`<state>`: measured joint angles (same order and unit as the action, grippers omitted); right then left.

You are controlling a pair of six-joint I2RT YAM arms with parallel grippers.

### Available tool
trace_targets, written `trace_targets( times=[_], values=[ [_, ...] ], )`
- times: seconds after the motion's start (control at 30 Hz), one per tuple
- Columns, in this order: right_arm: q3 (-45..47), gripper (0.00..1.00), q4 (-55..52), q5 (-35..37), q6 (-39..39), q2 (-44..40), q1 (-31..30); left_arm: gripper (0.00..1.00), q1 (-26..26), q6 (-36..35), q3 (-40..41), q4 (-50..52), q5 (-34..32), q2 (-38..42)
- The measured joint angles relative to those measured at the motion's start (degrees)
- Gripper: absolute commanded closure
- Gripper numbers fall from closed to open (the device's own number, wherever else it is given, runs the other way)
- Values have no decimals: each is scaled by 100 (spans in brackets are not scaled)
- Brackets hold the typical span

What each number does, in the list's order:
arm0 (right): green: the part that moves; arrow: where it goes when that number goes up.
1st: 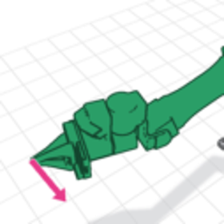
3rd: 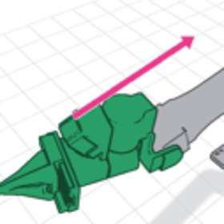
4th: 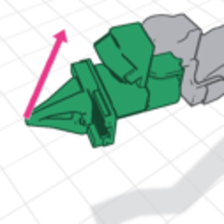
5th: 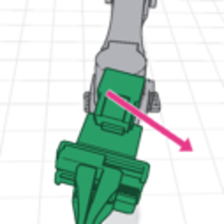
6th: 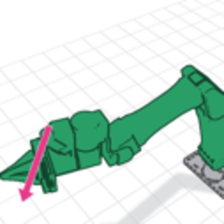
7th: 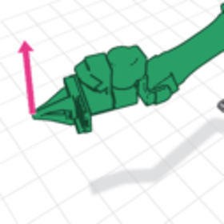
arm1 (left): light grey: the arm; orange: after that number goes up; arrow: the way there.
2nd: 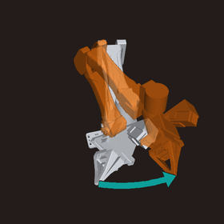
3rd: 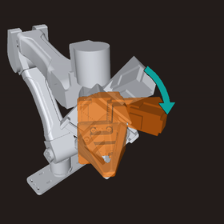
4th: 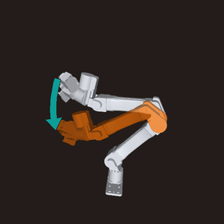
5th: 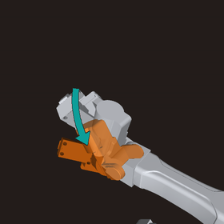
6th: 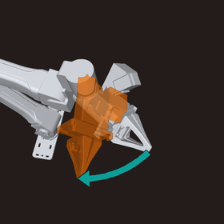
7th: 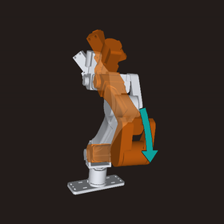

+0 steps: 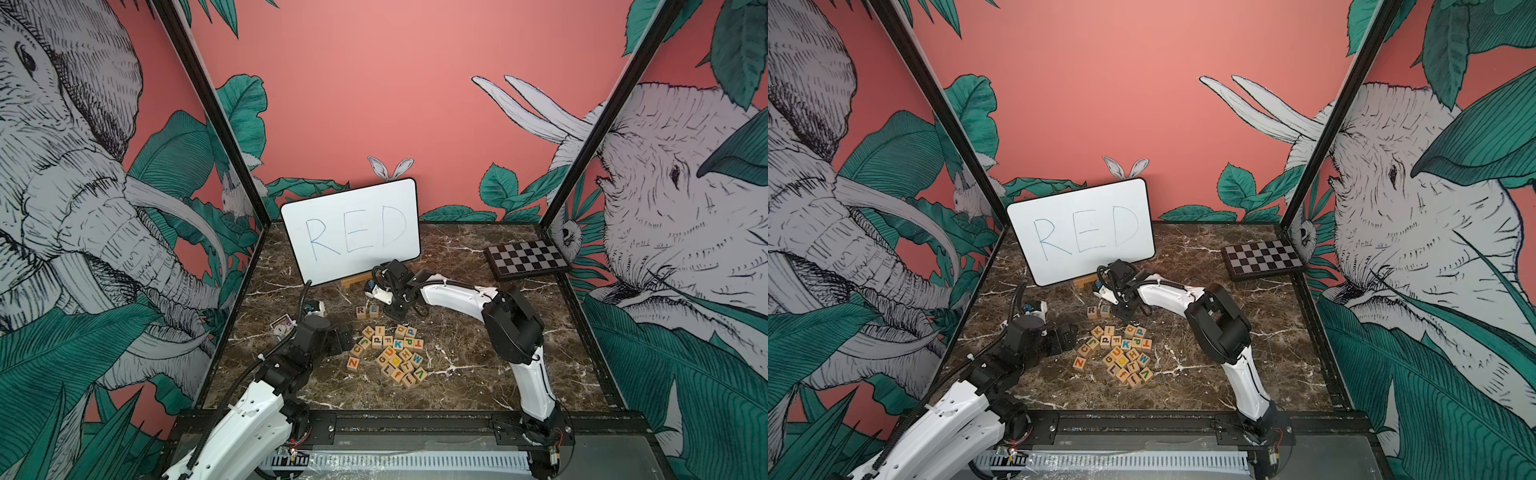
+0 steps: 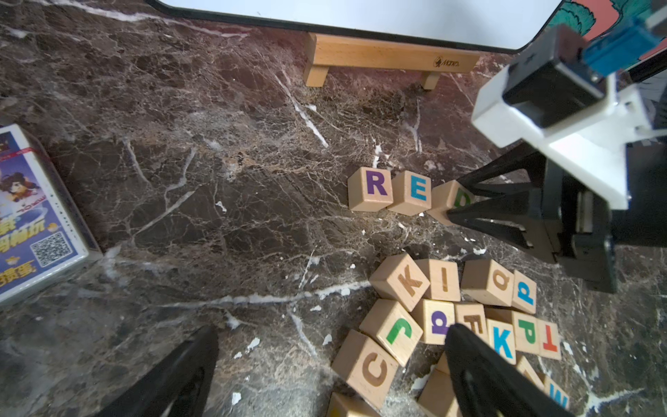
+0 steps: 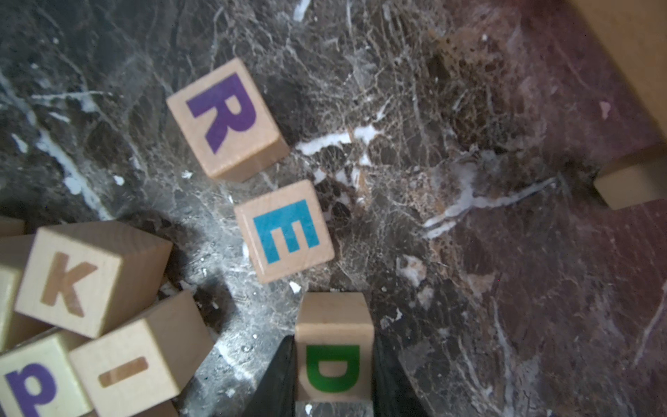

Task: Assemble the uppercase word "red" with letter blocks
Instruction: Place the letter block at the center of the board.

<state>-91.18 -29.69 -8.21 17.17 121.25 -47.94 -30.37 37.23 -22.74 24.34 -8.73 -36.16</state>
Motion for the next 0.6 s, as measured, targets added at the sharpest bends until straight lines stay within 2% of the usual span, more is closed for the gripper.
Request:
trace_targets(
  times=[0.07, 0.17, 0.27, 0.6],
  values=[
    [0, 53, -7, 4, 9, 0, 0, 1, 0, 2, 0, -11, -9, 0],
    [0, 40, -33, 46, 26, 0, 2, 1, 0, 0, 0, -26, -11, 0],
    [7, 37, -37, 109, 31, 0, 15, 1, 0, 2, 0, -28, -11, 0],
    [46, 38, -13, 232, 37, 0, 177, 1, 0, 2, 2, -83, -13, -92]
  ],
)
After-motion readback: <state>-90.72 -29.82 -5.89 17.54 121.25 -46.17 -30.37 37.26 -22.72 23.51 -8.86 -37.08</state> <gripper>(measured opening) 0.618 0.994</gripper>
